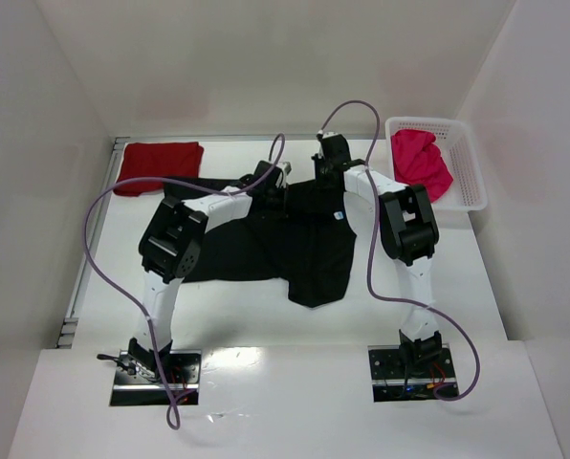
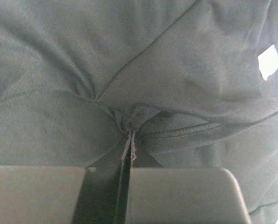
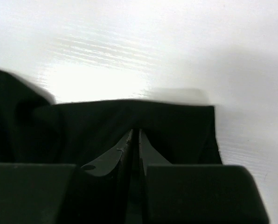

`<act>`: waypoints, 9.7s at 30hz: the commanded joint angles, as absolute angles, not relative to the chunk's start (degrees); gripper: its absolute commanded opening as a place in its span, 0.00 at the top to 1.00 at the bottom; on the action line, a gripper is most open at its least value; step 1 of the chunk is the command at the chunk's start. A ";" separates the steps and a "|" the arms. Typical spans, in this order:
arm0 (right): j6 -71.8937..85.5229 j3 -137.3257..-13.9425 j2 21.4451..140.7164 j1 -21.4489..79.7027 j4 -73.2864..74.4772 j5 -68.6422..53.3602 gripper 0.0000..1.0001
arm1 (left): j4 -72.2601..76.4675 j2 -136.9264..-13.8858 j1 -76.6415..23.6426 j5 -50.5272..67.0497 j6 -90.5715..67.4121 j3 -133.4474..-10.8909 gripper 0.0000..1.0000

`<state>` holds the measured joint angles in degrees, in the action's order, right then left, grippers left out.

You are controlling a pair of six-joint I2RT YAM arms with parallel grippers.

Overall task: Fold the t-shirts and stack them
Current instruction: Fold the flattened tshirt in 1/3 of the way, then grap the side of the flattened tshirt closest away from the robot with both arms, then fold the other side of the tshirt into a rectangle

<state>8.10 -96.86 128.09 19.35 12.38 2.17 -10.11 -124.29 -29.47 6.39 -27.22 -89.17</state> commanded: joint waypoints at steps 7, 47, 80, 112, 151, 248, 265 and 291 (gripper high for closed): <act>8.70 -100.46 129.55 19.34 13.36 3.16 0.87 | -10.72 -121.20 -29.88 8.70 -27.60 -86.21 0.94; 13.18 -109.60 135.88 15.38 28.21 8.09 0.98 | -11.43 -121.72 4.48 -5.45 -22.59 -90.26 0.64; 14.07 -106.45 125.27 11.95 26.99 6.69 0.71 | -14.41 -117.62 5.62 0.16 -18.29 -95.56 0.20; 36.11 -60.64 74.96 29.86 49.82 -5.90 0.03 | -37.62 -66.01 1.23 5.09 -40.60 -53.79 0.01; 37.97 -58.18 80.68 32.26 44.56 -4.39 0.02 | -37.71 -76.64 3.87 -15.91 -59.77 -41.93 0.06; 53.17 -52.63 77.71 37.62 45.86 10.99 1.00 | -33.83 -73.75 4.39 -10.46 -50.37 -48.85 1.00; 54.06 -61.44 67.50 37.62 52.65 14.32 1.00 | -39.91 -67.67 4.39 -12.38 -44.56 -58.00 1.00; 40.78 -68.99 92.62 20.66 27.95 7.74 0.98 | -21.98 -101.51 5.44 -9.84 -38.06 -73.74 1.00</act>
